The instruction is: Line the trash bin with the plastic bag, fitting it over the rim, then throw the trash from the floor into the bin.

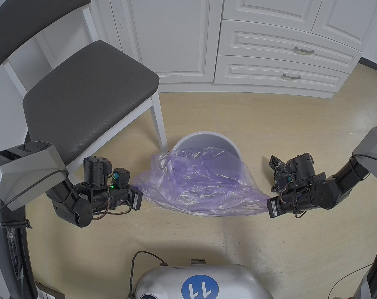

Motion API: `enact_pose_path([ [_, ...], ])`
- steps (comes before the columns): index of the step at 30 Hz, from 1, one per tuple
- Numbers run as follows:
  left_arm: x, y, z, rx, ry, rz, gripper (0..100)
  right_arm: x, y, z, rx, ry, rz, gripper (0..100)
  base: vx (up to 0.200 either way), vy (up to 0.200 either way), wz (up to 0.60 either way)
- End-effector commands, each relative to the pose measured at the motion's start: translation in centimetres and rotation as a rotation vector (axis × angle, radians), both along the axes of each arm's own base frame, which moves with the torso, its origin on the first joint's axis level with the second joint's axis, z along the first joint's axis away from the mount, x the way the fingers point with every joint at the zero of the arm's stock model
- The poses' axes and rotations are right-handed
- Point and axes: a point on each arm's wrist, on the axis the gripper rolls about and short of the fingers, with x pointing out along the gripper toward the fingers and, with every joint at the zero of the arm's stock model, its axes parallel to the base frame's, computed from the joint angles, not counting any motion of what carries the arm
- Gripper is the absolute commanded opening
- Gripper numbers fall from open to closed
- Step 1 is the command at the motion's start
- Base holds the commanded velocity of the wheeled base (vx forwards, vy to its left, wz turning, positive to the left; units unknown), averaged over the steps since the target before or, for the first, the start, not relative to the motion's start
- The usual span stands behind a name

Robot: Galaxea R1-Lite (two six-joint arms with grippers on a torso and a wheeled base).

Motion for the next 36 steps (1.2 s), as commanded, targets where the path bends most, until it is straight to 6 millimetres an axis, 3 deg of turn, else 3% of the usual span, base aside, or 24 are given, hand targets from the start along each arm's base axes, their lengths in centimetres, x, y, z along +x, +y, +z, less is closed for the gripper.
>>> enact_pose_path([
  [1, 0.1, 0.0, 0.0, -0.001, 0.0, 0.001, 0, 0.0, 0.1, 0.0, 0.002, 0.0, 0.002, 0, 0.0, 0.0, 0.0],
  [15, 0.6, -1.6, -1.5, 0.026, -0.038, 0.054, 0, 0.1, 0.2, -0.6, -0.001, -0.003, 0.004, 0, 0.0, 0.0, 0.0],
  [25, 0.4, -1.6, -1.3, 0.032, -0.046, 0.061, 0, -0.4, 0.8, -0.9, -0.008, 0.009, 0.025, 0, 0.0, 0.0, 0.0],
  [36, -0.4, -1.3, 0.2, 0.027, -0.057, 0.054, 0, -1.6, 1.3, 0.2, -0.006, -0.008, 0.053, 0, 0.0, 0.0, 0.0],
])
